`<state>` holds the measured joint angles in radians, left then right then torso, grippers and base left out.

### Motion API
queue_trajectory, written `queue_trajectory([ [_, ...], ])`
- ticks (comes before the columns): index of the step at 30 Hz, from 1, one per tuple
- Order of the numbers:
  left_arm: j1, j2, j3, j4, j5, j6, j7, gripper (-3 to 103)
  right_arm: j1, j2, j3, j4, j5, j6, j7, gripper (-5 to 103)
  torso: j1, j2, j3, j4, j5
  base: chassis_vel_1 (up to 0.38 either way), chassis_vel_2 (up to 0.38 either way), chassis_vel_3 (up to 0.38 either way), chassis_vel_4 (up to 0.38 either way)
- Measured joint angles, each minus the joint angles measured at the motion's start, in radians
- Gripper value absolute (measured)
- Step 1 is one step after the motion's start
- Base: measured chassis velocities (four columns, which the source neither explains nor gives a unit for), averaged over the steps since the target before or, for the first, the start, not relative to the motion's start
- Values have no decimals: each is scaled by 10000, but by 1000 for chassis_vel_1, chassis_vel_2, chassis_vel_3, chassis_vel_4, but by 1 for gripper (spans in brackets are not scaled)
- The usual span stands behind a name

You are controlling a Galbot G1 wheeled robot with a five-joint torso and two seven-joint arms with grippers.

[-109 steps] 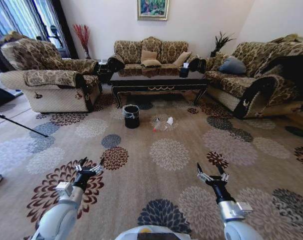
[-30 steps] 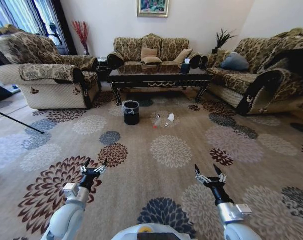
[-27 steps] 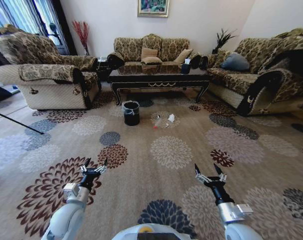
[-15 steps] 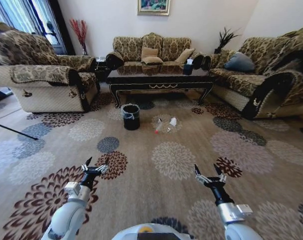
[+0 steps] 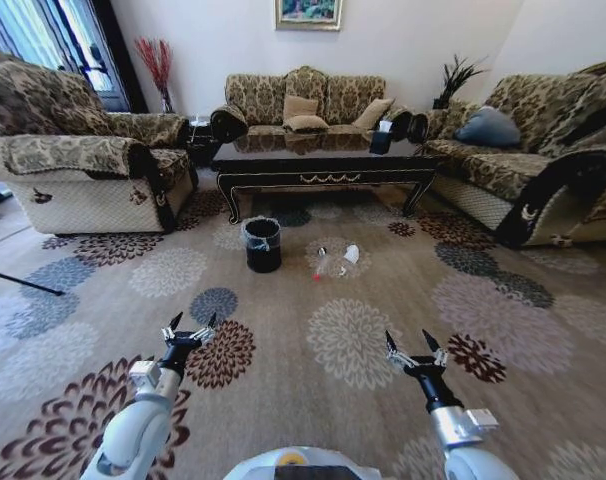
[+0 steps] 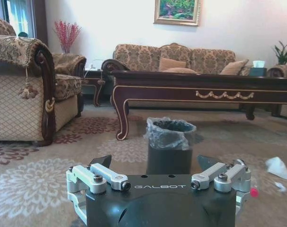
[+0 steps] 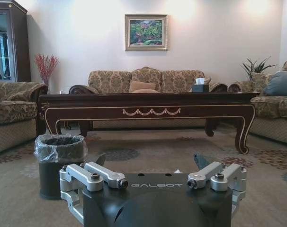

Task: Move to the front of the table and pick up the trash from the floor, then place it into the trash bin.

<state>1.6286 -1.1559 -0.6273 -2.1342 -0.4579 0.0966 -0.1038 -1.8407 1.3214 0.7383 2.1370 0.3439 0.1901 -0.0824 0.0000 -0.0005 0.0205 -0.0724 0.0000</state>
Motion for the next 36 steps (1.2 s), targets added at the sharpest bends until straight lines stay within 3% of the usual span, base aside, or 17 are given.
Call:
queue_trajectory([
  [36,121,-48,-436,-12,-152,-7,19,100,-307,312,-158,141,-601,135,-63,100,0,2,8,-1,0,-231,230,237,-232],
])
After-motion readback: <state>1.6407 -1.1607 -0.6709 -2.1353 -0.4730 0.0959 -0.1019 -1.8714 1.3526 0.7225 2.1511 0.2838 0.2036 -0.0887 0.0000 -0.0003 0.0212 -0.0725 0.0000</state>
